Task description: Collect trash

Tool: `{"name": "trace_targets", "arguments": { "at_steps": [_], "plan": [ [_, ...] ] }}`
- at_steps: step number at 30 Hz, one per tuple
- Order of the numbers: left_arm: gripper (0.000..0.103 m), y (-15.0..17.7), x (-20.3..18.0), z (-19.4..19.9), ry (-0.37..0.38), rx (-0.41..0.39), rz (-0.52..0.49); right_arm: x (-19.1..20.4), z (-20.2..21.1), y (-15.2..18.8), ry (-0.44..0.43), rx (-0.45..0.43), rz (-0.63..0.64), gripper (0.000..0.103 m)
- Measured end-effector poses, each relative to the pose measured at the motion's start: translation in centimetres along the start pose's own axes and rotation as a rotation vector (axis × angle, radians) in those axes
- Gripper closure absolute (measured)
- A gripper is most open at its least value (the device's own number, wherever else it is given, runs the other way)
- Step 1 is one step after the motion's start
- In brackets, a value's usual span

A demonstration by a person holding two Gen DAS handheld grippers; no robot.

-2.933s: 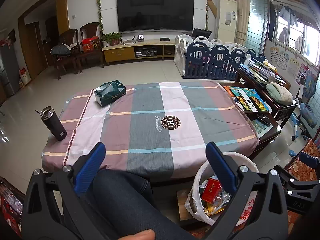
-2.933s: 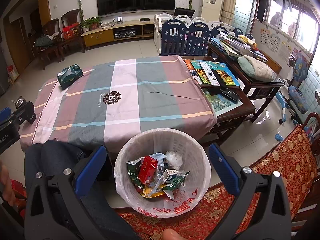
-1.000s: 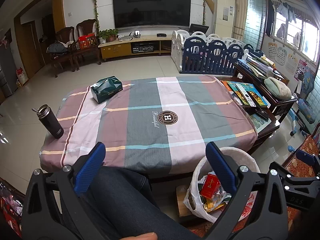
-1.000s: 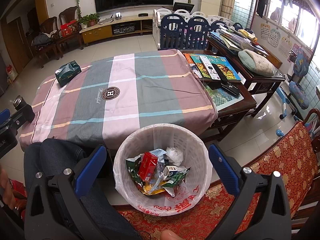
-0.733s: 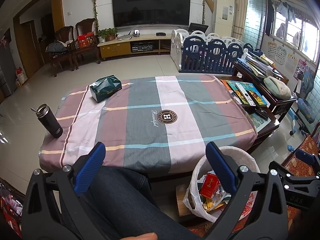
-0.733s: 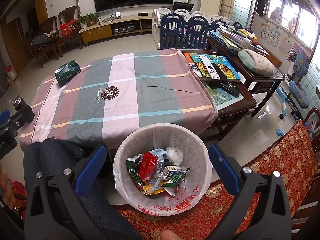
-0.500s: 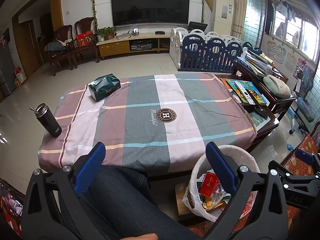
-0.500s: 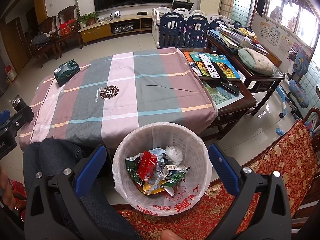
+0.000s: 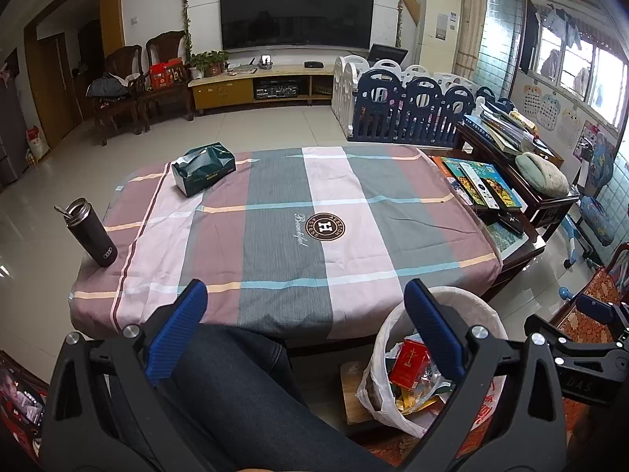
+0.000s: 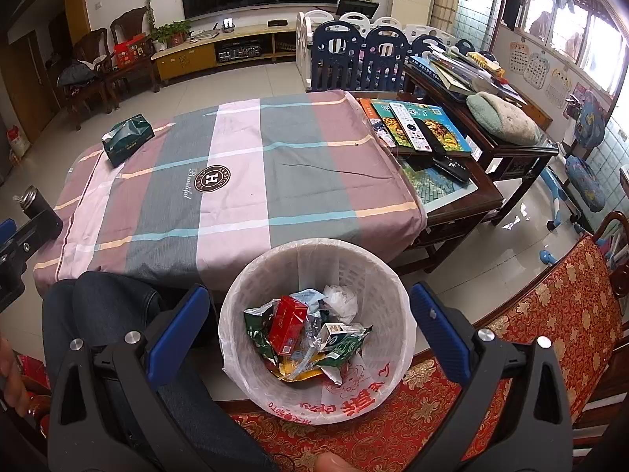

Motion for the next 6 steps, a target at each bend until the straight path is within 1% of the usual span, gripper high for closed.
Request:
{"name": "trace_targets", "arguments": {
  "at_steps": [3, 4, 6],
  "plan": [
    [0.003, 0.1, 0.6, -0.9, -0.013, 0.014, 0.015, -0.2, 0.3, -0.3, -0.019, -0.020, -0.026, 0.003],
    [0.003, 0.1, 0.9, -1.3, -0.024, 0.013, 0.022, -0.1, 0.7, -0.7, -0.044, -0.050, -0.034, 0.003],
    [0.003, 0.4, 2.0, -3.1, -0.075, 0.017, 0.040, 0.9, 2.5, -1.5, -0.109, -0.140, -0.021, 0.003]
  ]
}}
Point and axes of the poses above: each gripper's, at about its wrist camera, not at the fingertips, and z roughly against the way its jaws point, x to its left, y to its underside, the point moved 5 cm from there along -z, roughly the way its jaws point, and after that the axes turned 6 degrees about -x, right-handed, at the moved point
